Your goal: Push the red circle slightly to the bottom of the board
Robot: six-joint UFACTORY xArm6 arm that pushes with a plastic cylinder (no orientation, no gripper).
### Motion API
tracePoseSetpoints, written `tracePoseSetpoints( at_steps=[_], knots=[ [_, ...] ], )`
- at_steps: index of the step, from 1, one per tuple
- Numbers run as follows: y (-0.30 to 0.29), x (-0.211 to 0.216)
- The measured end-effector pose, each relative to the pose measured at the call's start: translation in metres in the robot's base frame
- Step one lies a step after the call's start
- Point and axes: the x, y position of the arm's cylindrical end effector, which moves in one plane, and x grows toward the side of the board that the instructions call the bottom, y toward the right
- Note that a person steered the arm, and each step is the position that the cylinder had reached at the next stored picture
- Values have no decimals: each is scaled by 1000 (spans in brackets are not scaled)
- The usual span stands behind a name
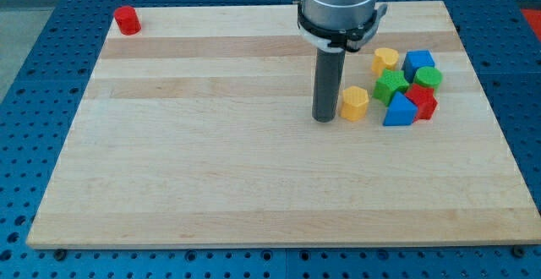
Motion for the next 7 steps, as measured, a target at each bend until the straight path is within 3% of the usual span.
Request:
tracePoseSetpoints(
  at_steps=[3,5,6,7],
  knots=[
    [32,-21],
    [-47,-17],
    [-97,-64],
    [-99,-131]
  ],
)
